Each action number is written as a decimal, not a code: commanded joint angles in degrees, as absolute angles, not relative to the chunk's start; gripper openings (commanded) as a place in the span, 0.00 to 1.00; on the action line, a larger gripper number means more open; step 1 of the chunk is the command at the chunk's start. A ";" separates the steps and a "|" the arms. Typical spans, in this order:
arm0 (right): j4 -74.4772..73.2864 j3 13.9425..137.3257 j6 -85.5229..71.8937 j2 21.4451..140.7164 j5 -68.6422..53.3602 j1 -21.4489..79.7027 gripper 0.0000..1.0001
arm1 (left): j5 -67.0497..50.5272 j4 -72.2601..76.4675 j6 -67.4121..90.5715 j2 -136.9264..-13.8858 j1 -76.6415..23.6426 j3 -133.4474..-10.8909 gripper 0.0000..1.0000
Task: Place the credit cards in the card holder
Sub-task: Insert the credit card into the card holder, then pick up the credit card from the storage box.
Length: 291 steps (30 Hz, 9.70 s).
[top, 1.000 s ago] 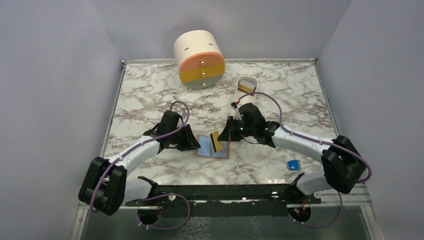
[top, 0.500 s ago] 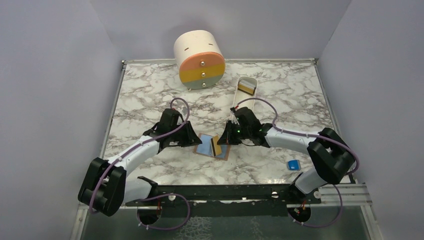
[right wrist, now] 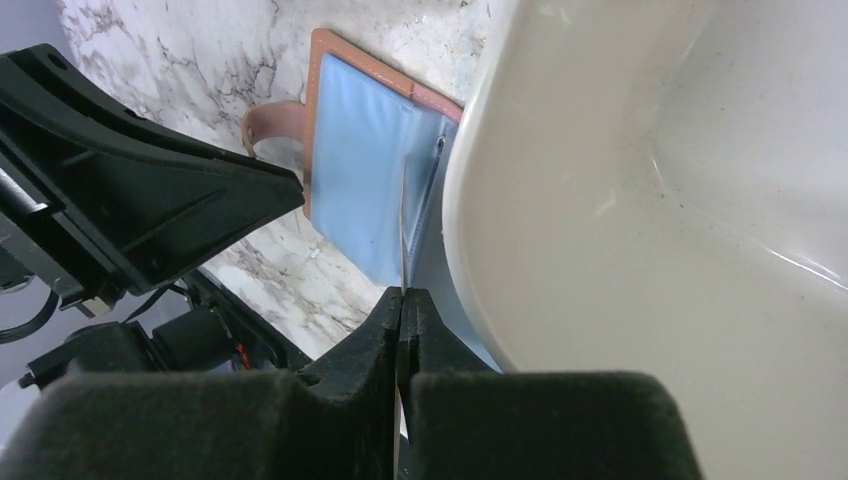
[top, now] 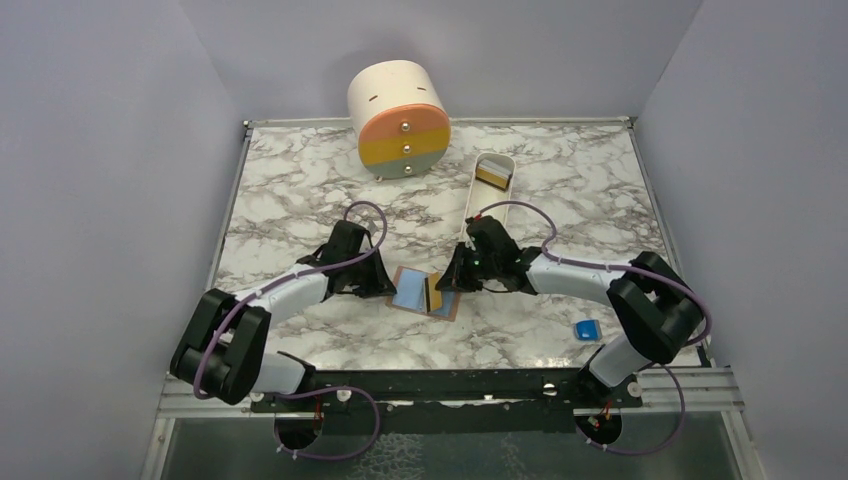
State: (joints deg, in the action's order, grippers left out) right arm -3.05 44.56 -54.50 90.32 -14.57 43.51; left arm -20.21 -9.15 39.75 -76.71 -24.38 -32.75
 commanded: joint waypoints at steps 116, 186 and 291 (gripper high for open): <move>1.47 41.56 -53.52 90.89 -17.67 43.77 0.01 | -15.73 -23.07 35.78 -78.74 -26.38 -37.18 0.00; 7.47 37.67 -53.53 90.94 -9.71 43.68 0.01 | -16.96 -21.26 37.77 -77.99 -26.46 -34.98 0.00; -20.00 80.33 13.69 96.99 12.42 30.38 0.42 | -9.84 -23.93 34.72 -67.01 -26.08 -42.44 0.59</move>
